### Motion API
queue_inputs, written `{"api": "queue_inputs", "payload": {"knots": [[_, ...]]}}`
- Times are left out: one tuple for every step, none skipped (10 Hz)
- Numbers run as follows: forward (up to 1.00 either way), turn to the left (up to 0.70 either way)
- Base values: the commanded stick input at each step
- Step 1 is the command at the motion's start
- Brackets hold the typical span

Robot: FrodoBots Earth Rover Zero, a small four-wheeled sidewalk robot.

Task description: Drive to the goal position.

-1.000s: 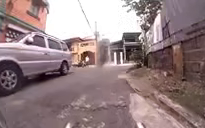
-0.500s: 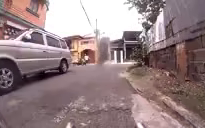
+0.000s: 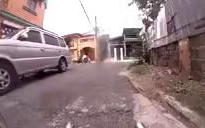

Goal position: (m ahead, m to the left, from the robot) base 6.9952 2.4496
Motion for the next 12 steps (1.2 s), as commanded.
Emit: {"api": "queue_inputs", "payload": {"knots": [[0.21,0.00],[0.21,0.00],[0.21,0.00],[0.22,0.00],[0.21,0.00],[0.20,0.00],[0.17,0.00],[0.15,0.00],[0.10,0.00],[0.08,0.00],[0.07,0.00],[0.08,0.00]]}}
